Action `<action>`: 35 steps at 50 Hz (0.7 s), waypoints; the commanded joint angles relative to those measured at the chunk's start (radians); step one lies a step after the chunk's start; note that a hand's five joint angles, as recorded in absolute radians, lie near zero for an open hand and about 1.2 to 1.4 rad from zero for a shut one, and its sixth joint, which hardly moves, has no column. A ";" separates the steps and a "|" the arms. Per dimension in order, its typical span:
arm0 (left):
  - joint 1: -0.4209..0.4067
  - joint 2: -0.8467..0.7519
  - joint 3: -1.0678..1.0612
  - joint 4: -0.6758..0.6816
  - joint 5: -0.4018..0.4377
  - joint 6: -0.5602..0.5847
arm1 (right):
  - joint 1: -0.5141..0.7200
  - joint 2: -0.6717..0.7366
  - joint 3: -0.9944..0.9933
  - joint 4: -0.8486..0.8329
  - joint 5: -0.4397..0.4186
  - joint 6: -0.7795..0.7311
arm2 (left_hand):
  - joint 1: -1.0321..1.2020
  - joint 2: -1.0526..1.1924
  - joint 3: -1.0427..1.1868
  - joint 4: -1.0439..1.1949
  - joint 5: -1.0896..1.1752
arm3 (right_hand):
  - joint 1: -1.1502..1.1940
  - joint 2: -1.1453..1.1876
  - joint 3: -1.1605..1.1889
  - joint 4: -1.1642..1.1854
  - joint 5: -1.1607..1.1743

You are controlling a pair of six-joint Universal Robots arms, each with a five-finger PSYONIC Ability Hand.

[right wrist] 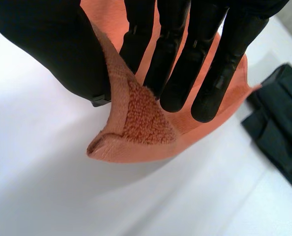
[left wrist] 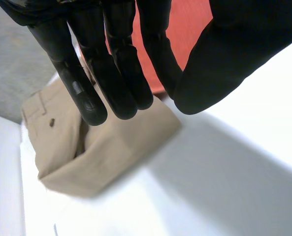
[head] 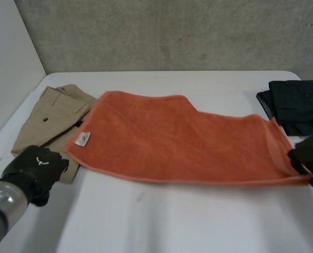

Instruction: Fold the laundry.

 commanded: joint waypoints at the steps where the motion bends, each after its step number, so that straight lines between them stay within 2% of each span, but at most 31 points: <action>1: 0.026 0.071 0.013 -0.028 0.062 0.098 | -0.071 -0.036 0.009 -0.013 -0.013 -0.064 | 0.245 0.194 0.200 0.193 0.229 | 0.403 0.216 0.212 0.201 0.226; 5: 0.031 -0.044 0.036 0.154 0.060 0.064 | -0.053 0.065 0.000 -0.157 -0.003 -0.010 | 0.245 0.194 0.200 0.193 0.229 | 0.403 0.216 0.212 0.201 0.226; 7: 0.020 -0.136 0.066 0.254 0.059 0.034 | -0.002 0.129 -0.023 -0.220 0.025 0.011 | 0.245 0.194 0.200 0.193 0.229 | 0.403 0.216 0.212 0.201 0.226; 11: -0.004 -0.225 0.100 0.392 0.068 -0.009 | 0.076 0.180 -0.043 -0.236 0.085 0.027 | 0.245 0.194 0.200 0.193 0.229 | 0.403 0.216 0.212 0.201 0.226; 12: -0.007 -0.238 0.103 0.414 0.071 -0.012 | 0.085 0.183 -0.041 -0.242 0.094 0.030 | 0.173 0.121 0.127 0.121 0.157 | 0.403 0.216 0.212 0.201 0.226; 13: -0.009 -0.250 0.106 0.432 0.073 -0.015 | 0.093 0.185 -0.037 -0.245 0.097 0.031 | -0.003 -0.054 -0.048 -0.054 -0.018 | 0.403 0.216 0.212 0.201 0.226; 14: -0.015 -0.274 0.109 0.454 0.073 -0.018 | 0.096 0.185 -0.032 -0.249 0.102 0.036 | -0.365 -0.416 -0.410 -0.417 -0.381 | 0.403 0.216 0.212 0.201 0.226; 18: -0.017 -0.302 0.100 0.455 0.095 -0.023 | 0.099 0.185 -0.012 -0.318 0.106 0.085 | -0.895 -0.947 -0.941 -0.947 -0.911 | 0.403 0.216 0.212 0.201 0.226; 25: 0.000 -0.307 0.086 0.455 0.201 -0.011 | 0.093 0.185 0.008 -0.414 0.102 0.139 | -0.853 -0.904 -0.898 -0.905 -0.869 | 0.403 0.216 0.212 0.201 0.226; 35: 0.019 -0.353 0.082 0.460 0.217 0.035 | 0.099 0.185 0.051 -0.438 0.094 0.142 | -0.776 -0.828 -0.822 -0.828 -0.792 | 0.403 0.216 0.212 0.201 0.226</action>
